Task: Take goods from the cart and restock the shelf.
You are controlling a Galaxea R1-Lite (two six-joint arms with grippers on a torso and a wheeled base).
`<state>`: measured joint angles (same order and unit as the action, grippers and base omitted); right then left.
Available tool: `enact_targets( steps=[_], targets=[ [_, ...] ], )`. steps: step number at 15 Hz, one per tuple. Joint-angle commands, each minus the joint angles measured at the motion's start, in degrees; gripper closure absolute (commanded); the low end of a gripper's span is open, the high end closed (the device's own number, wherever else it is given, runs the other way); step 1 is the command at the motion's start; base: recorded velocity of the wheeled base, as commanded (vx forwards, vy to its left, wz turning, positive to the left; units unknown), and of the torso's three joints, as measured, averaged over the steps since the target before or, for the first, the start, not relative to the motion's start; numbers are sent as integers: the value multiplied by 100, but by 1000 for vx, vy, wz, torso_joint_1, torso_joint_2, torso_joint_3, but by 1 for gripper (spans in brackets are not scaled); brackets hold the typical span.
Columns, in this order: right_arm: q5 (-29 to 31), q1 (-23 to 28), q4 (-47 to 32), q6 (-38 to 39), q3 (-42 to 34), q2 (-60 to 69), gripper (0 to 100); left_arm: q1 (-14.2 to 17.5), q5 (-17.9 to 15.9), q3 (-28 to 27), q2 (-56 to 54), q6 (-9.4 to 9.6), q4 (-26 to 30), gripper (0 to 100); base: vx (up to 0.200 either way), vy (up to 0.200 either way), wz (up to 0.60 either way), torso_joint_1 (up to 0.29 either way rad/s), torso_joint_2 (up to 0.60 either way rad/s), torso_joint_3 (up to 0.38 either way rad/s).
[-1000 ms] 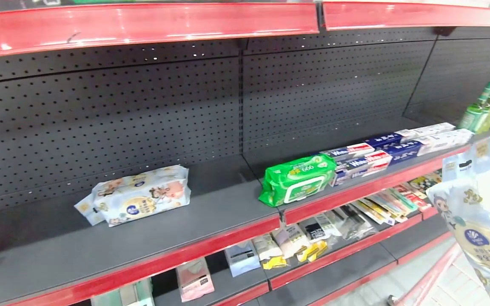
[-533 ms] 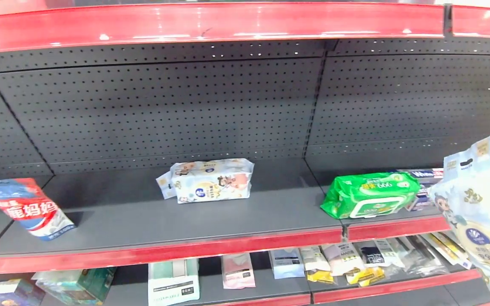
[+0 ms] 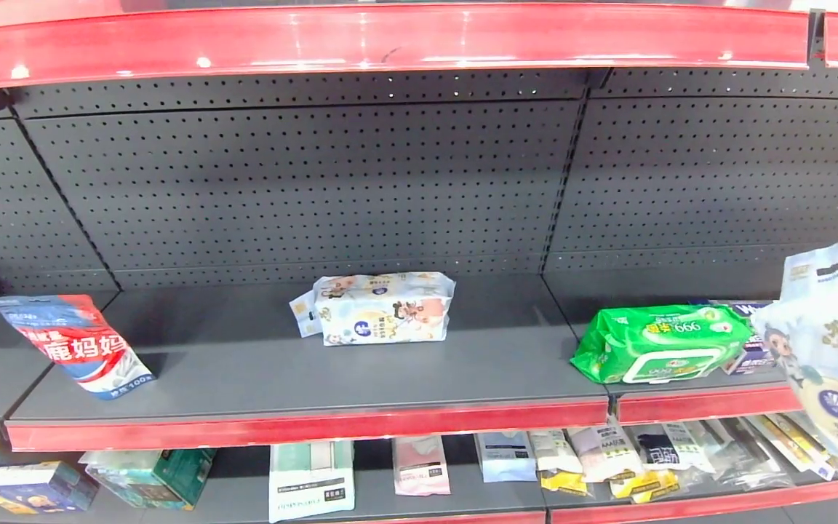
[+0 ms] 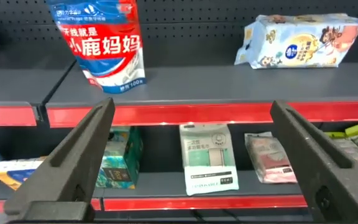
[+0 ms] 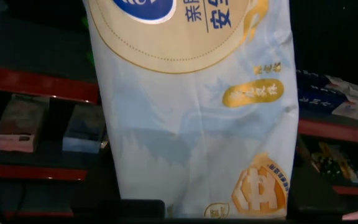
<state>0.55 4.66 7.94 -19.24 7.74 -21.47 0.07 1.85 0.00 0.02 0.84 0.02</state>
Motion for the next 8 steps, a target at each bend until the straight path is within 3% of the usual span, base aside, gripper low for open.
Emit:
enact_targets(
  steps=[1, 3, 4, 5, 6, 7, 8],
  targets=[
    [-2, 0, -11, 201, -53, 556, 100, -16, -80, -9, 103, 136, -2, 0, 0, 0, 0, 0, 0, 0],
    [-11, -17, -11, 465, -194, 741, 100, -69, -379, -26, 191, 329, 15, 0, 0, 0, 0, 0, 0, 0],
    [7, 9, -11, 702, -212, 828, 100, -192, -607, -237, 411, 285, 50, 0, 0, 0, 0, 0, 0, 0],
    [42, 27, -11, 746, -194, 864, 100, -280, -783, -861, 868, 232, 94, 0, 0, 0, 0, 0, 0, 0],
    [77, 70, -11, 781, -203, 987, 100, -315, -906, -1942, 2230, -286, 191, 0, 0, 0, 0, 0, 0, 0],
    [103, 185, -20, 799, -264, 1083, 100, -297, -844, -2276, 2986, -752, 112, 0, 0, 0, 0, 0, 0, 0],
    [95, 193, -20, 807, -299, 1118, 100, -245, -721, -2294, 3583, -673, -73, 0, 0, 0, 0, 0, 0, 0]
  ],
)
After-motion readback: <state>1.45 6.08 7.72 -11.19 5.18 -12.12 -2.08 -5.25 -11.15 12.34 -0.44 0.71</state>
